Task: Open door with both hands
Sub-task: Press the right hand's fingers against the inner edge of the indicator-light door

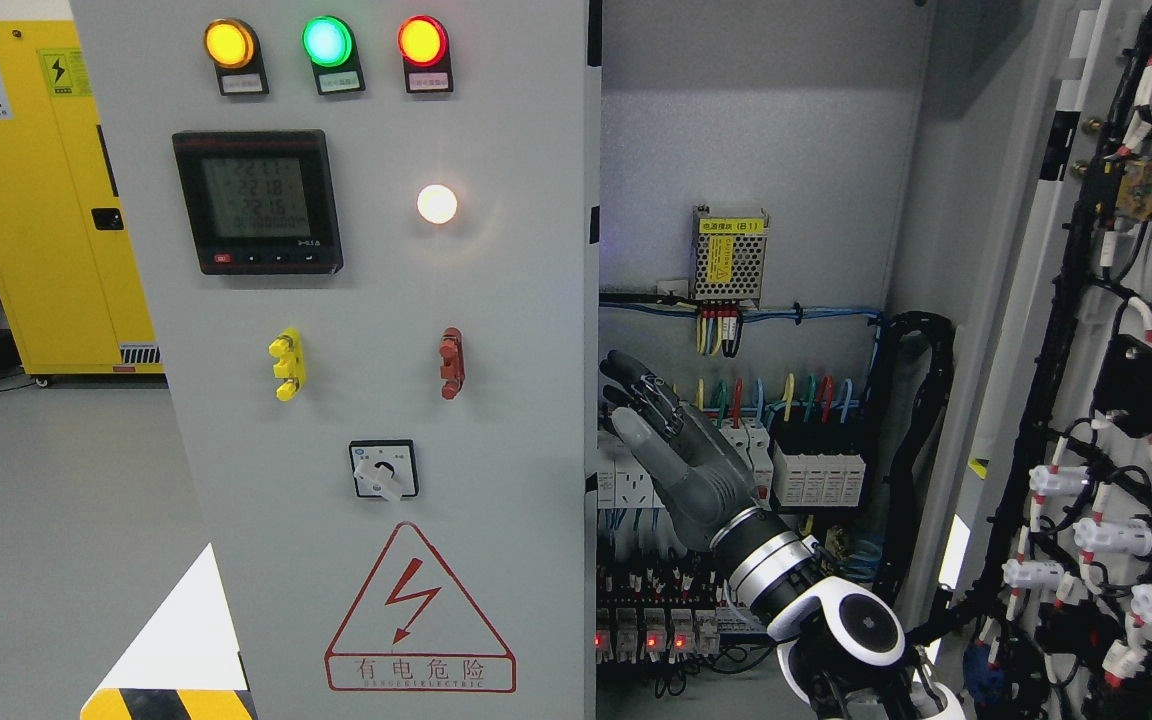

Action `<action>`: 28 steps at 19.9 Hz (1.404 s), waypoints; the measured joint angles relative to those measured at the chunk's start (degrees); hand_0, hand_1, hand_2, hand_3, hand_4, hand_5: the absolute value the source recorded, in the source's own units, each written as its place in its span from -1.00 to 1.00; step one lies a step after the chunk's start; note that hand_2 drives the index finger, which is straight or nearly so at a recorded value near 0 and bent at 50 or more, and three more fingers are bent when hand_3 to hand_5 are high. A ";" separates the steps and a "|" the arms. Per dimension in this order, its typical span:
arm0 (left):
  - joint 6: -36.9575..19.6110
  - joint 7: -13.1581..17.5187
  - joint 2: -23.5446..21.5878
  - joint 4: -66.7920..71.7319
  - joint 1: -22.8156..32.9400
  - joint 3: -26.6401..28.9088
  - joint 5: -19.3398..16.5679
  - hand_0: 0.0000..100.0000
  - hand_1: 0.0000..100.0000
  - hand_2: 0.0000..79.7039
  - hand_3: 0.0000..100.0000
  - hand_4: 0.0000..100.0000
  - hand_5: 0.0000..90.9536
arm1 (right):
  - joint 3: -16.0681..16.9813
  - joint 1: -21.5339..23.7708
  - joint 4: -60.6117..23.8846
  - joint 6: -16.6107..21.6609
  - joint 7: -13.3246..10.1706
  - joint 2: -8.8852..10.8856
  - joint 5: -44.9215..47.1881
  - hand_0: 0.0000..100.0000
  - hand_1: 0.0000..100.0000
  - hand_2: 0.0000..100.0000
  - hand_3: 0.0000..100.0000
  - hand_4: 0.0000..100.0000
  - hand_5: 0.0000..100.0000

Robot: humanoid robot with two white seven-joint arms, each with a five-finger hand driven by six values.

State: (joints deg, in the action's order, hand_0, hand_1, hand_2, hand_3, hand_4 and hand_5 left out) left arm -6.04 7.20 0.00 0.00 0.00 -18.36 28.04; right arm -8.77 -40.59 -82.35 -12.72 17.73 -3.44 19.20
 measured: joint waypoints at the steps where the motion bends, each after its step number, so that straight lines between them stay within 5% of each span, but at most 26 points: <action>1: 0.00 0.00 0.00 0.00 0.00 0.00 0.00 -0.76 0.11 -1.00 -1.00 -1.00 -1.00 | 0.08 -0.15 0.28 0.00 0.13 -0.01 0.04 -1.00 0.00 -0.92 -1.00 -1.00 -1.00; 15: -0.01 -0.06 0.00 0.00 0.00 0.00 0.00 -0.76 0.11 -1.00 -1.00 -1.00 -1.00 | 0.68 -2.25 2.94 -0.14 3.89 -0.52 0.39 -1.00 0.00 -0.92 -1.00 -1.00 -1.00; 21: -0.01 -0.07 0.00 0.00 0.00 0.00 0.00 -0.76 0.11 -1.00 -1.00 -1.00 -1.00 | 0.80 -2.55 3.58 -1.27 8.32 -0.74 1.26 -1.00 0.00 -0.92 -1.00 -1.00 -1.00; 28: -0.01 -0.08 0.00 0.00 0.00 -0.01 0.00 -0.76 0.11 -1.00 -1.00 -1.00 -1.00 | 0.93 -3.70 4.44 -1.41 9.58 -0.87 1.67 -1.00 0.00 -0.92 -1.00 -1.00 -1.00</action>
State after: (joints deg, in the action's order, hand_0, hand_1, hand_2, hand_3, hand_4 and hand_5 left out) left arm -6.05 7.12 0.00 0.00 0.00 -18.37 28.04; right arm -7.84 -44.29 -77.92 -14.12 27.31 -4.31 20.87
